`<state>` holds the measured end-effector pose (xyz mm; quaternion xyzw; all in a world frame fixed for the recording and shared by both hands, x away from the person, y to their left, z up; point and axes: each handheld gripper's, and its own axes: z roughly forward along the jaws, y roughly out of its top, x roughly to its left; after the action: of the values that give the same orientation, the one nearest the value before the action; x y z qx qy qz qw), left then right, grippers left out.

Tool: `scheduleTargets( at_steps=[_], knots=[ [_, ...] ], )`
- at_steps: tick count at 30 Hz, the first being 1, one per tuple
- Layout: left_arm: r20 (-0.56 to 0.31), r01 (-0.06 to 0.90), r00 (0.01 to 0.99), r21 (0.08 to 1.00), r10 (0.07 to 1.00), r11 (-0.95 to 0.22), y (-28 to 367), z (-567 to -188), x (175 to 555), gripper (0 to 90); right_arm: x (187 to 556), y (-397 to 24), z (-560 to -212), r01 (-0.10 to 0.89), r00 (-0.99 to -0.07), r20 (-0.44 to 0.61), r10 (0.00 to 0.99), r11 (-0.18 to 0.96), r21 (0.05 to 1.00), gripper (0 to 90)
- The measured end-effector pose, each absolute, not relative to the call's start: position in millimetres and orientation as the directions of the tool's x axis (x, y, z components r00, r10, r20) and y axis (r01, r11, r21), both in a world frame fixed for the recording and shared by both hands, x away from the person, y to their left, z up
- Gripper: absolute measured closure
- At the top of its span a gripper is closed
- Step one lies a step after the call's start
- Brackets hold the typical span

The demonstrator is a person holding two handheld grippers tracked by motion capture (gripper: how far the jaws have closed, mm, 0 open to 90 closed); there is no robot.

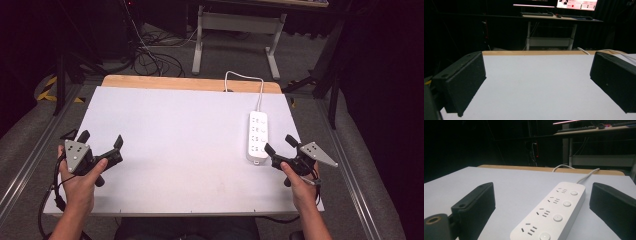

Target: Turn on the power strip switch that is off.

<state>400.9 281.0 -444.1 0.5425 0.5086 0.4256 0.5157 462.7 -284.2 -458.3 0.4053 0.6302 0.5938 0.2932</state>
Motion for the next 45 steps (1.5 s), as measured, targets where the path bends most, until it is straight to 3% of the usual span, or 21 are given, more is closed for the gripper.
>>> scheduleTargets(
  at_steps=[14,15,28,30,37,41,45],
  knots=[
    [-0.049,0.112,0.127,0.993,0.991,0.035,279.3,-444.3,399.7,1.0,462.4,-286.2,-456.6,0.151,-0.491,0.107,0.864,-0.037,0.988,8.6],
    [-0.051,0.112,0.127,0.993,0.991,0.037,279.5,-444.3,399.9,1.1,462.0,-285.9,-456.3,0.147,-0.495,0.107,0.863,-0.038,0.988,13.3],
    [-0.051,0.113,0.135,0.993,0.989,0.036,278.4,-444.6,401.3,1.2,460.2,-285.1,-455.9,0.128,-0.499,0.079,0.863,-0.017,0.992,26.3],
    [-0.051,0.112,0.139,0.993,0.989,0.035,277.7,-444.5,401.6,1.3,459.3,-285.8,-455.5,0.128,-0.505,0.079,0.86,-0.016,0.992,34.4],
    [-0.047,0.112,0.14,0.993,0.989,0.031,277.0,-444.5,402.6,1.4,456.9,-286.2,-454.5,0.115,-0.51,0.058,0.859,0.002,0.993,47.3],
    [-0.046,0.114,0.143,0.993,0.989,0.029,276.4,-444.8,404.1,1.5,456.1,-286.4,-454.7,0.124,-0.509,0.056,0.859,0.009,0.992,61.5],
    [-0.047,0.114,0.148,0.993,0.988,0.03,275.4,-444.8,404.4,1.7,455.1,-286.5,-454.1,0.125,-0.513,0.055,0.857,0.012,0.992,65.3]
  ],
)
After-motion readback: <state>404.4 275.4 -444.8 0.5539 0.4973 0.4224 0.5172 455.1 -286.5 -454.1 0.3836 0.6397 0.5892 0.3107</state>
